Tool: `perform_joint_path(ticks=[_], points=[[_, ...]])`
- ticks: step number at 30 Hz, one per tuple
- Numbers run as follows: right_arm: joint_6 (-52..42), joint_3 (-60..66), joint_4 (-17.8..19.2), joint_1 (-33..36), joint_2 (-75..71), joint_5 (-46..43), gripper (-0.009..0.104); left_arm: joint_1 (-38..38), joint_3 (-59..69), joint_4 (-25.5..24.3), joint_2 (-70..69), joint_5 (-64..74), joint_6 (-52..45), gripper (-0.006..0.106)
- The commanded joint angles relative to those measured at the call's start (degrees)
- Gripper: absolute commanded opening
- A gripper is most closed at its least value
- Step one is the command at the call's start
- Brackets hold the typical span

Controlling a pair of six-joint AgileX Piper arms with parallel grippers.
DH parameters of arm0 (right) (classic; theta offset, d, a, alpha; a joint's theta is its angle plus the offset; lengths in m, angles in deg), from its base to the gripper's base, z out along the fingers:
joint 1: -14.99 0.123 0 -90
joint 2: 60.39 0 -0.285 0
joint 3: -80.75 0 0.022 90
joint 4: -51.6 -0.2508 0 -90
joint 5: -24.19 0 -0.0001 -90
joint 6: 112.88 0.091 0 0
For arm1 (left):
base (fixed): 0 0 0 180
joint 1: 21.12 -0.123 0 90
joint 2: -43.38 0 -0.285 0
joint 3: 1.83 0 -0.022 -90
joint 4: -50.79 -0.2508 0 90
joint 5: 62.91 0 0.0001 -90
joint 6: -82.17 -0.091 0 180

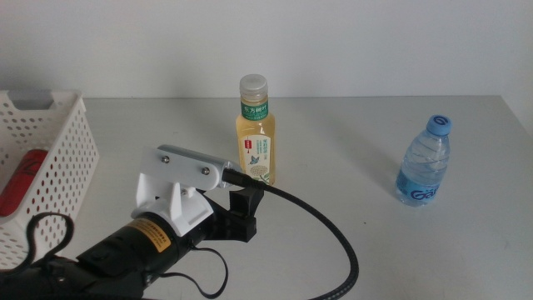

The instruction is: Use arms to grab the bottles and put them into the dustbin to the left of the table.

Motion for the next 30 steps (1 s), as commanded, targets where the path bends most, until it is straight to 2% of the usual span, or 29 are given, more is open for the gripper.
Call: perform_joint_path(ticks=[1,4,8,12,22,30], points=[[-0.28,-0.59,0.69,-0.31,-1.23,-4.43,0.094,1.48,-2.42,3.26,1.69,-7.96,-0.38,0.085],[-0.28,-0.59,0.69,-0.31,-1.23,-4.43,0.094,1.71,-3.42,2.67,4.94,-10.35,0.00,0.085],[-0.28,-0.59,0.69,-0.31,-1.23,-4.43,0.094,1.65,-5.28,-0.60,9.62,-13.40,0.00,0.085],[-0.28,-0.59,0.69,-0.31,-1.23,-4.43,0.094,1.60,-7.25,-1.16,14.00,-20.83,0.00,0.085],[-0.28,-0.59,0.69,-0.31,-1.23,-4.43,0.094,1.60,-8.80,5.25,23.54,-35.72,-0.32,0.087],[-0.28,-0.59,0.69,-0.31,-1.23,-4.43,0.094,1.60,-8.80,6.68,26.38,-38.58,-0.71,0.090]])
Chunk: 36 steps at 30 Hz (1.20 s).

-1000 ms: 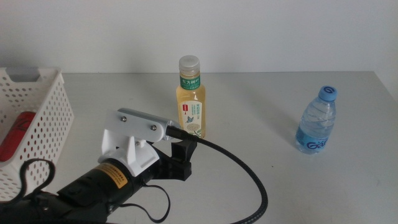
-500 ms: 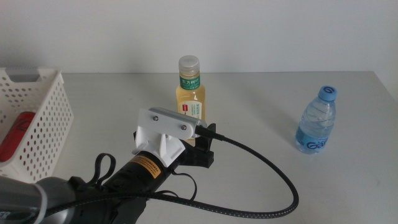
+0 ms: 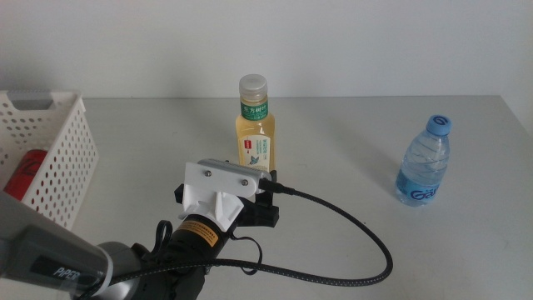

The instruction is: Use arms to grab the bottles and put them into the dustbin to the left of the table.

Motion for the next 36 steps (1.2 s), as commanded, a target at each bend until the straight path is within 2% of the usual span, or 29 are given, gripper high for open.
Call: perform_joint_path(ticks=[1,10,15,25,36], points=[[-0.28,-0.59,0.69,-0.31,-1.23,-4.43,0.094,0.31,-1.25,0.50,-1.94,-9.31,-0.09,0.090],[-0.28,-0.59,0.69,-0.31,-1.23,-4.43,0.094,-0.18,-2.20,1.00,-1.89,-8.07,-2.89,0.090],[-0.28,-0.59,0.69,-0.31,-1.23,-4.43,0.094,-2.44,-7.66,-0.70,-1.89,1.70,-3.94,0.090],[-0.28,-0.59,0.69,-0.31,-1.23,-4.43,0.094,-5.96,-13.61,-3.95,-1.26,8.05,-5.24,0.090],[-0.28,-0.59,0.69,-0.31,-1.23,-4.43,0.094,-6.59,-21.11,-4.16,5.65,8.76,-4.82,0.090]])
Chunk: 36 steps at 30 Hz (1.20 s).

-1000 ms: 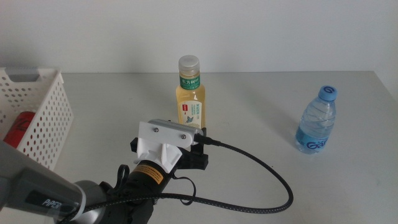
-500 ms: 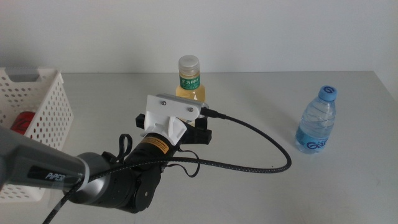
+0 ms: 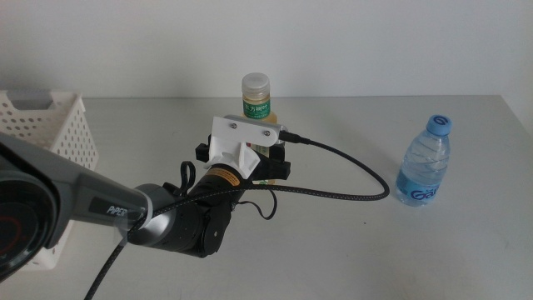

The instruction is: Use arms to grab the bottles and put them into the dustbin to the left of the table.

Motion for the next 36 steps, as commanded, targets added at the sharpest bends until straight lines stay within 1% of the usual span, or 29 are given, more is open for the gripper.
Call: perform_joint_path(ticks=[1,10,12,14,17,18,22,23,27,31,36], points=[[-0.28,-0.59,0.69,-0.31,-1.23,-4.43,0.094,0.10,-2.62,-0.71,-1.68,-4.12,0.52,0.090],[-0.28,-0.59,0.69,-0.31,-1.23,-4.43,0.094,0.10,-7.12,2.90,2.22,-4.53,-0.67,0.089],[-0.28,-0.59,0.69,-0.31,-1.23,-4.43,0.094,0.10,-7.40,2.95,2.83,-5.30,-1.89,0.086],[-0.28,-0.59,0.69,-0.31,-1.23,-4.43,0.094,0.10,-7.40,2.54,3.11,-6.42,-3.34,0.081],[-0.28,-0.59,0.69,-0.31,-1.23,-4.43,0.094,0.10,-7.40,2.12,3.31,-6.73,-3.86,0.064],[-0.28,-0.59,0.69,-0.31,-1.23,-4.43,0.094,0.10,-7.40,2.12,3.31,-6.73,-3.80,0.056],[-0.28,-0.59,0.69,-0.31,-1.23,-4.43,0.094,0.21,-6.79,1.70,2.98,-5.50,-2.74,0.016],[-0.28,-0.59,0.69,-0.31,-1.23,-4.43,0.094,0.22,-6.51,0.92,1.83,-2.35,-3.85,-0.002],[-0.28,-0.59,0.69,-0.31,-1.23,-4.43,0.094,0.08,-6.51,1.17,-3.60,12.55,-7.15,-0.002],[-0.28,-0.59,0.69,-0.31,-1.23,-4.43,0.094,0.08,-6.51,1.17,-10.33,22.99,-10.82,-0.002],[-0.28,-0.59,0.69,-0.31,-1.23,-4.43,0.094,-0.34,-6.51,1.24,-19.28,34.89,-11.58,-0.002]])
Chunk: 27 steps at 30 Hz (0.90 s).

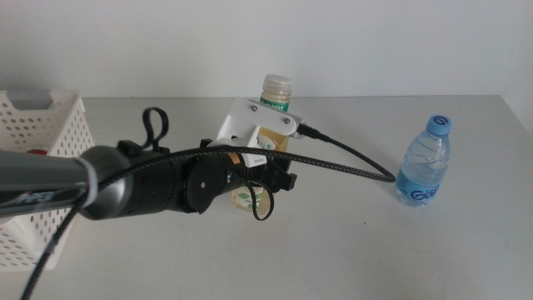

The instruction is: Use arms to grab the bottles and put them into the dustbin to the left of the table.

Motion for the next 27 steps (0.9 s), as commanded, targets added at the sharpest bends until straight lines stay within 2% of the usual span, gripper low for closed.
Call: perform_joint_path(ticks=[1,11,16,18,22,25,27], points=[[-0.28,-0.59,0.69,-0.31,-1.23,-4.43,0.094,-0.29,-2.12,-0.38,-8.53,-2.39,-0.14,-0.002],[-0.28,-0.59,0.69,-0.31,-1.23,-4.43,0.094,-4.63,-2.12,-0.21,-20.16,10.54,0.08,-0.002],[-0.28,-0.59,0.69,-0.31,-1.23,-4.43,0.094,-5.97,-2.31,-0.35,-24.65,19.42,0.35,-0.002],[-0.28,-0.59,0.69,-0.31,-1.23,-4.43,0.094,-7.59,-4.11,-0.55,-25.53,27.16,1.04,-0.002],[-0.28,-0.59,0.69,-0.31,-1.23,-4.43,0.094,-10.91,-12.29,-9.19,-25.12,48.20,6.61,-0.002],[-0.28,-0.59,0.69,-0.31,-1.23,-4.43,0.094,-15.76,-17.45,-13.05,-25.06,57.46,11.82,-0.002],[-0.28,-0.59,0.69,-0.31,-1.23,-4.43,0.094,-18.81,-19.78,-13.75,-25.06,61.78,12.25,-0.002]])
